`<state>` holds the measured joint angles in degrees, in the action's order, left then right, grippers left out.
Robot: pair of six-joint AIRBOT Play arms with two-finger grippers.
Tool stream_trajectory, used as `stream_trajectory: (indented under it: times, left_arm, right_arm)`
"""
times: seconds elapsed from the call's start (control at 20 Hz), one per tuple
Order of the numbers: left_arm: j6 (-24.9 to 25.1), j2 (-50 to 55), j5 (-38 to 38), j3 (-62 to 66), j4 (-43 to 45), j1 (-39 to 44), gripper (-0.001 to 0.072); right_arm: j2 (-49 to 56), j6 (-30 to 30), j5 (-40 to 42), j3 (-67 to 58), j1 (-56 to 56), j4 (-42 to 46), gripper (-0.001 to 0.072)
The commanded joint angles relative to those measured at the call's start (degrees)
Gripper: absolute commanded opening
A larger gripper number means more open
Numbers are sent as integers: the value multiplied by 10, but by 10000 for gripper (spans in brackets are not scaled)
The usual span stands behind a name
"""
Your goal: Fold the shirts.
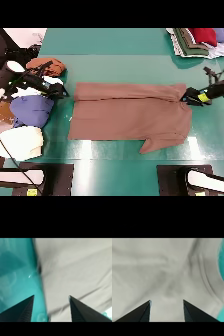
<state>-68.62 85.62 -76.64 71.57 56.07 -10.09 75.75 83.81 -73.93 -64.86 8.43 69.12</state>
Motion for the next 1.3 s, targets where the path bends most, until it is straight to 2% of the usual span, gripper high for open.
stream_trajectory:
  times: [0.0, 0.2, 0.4, 0.7, 0.85, 0.9, 0.95, 1.0, 1.05, 1.1, 1.25]
  left_arm:
    - [-4, -85, -33, -98, 27, -20, 493]
    - [-22, -158, -5, -277, 21, -16, 493]
    - [-25, -197, 22, -382, 4, -16, 492]
    - [-14, -210, 44, -412, -35, -9, 492]
    - [-16, -210, 68, -411, -29, 48, 490]
    - [-26, -210, 79, -411, -24, 63, 362]
    - [-35, -210, 89, -411, -25, 68, 146]
    - [-41, -210, 96, -408, -25, 68, 115]
    - [-45, -210, 98, -402, -24, 68, 50]
    - [-45, -212, 97, -391, -24, 68, 24]
    - [-44, -226, 89, -362, -25, 68, 24]
  right_arm:
    - [-89, -40, -37, 63, 50, -59, 449]
    - [-146, -85, -48, 114, 104, -142, 449]
    - [-172, -91, -46, 117, 110, -141, 449]
    - [-173, -91, -48, 117, 106, -141, 449]
    - [-173, -91, -52, 117, 106, -141, 448]
    - [-173, -91, -57, 117, 108, -139, 448]
    - [-173, -91, -65, 117, 112, -136, 448]
    - [-173, -91, -76, 117, 119, -131, 448]
    - [-174, -91, -92, 117, 129, -116, 448]
    - [-174, -87, -114, 119, 138, -88, 448]
    - [-203, -67, -140, 186, 177, -12, 448]
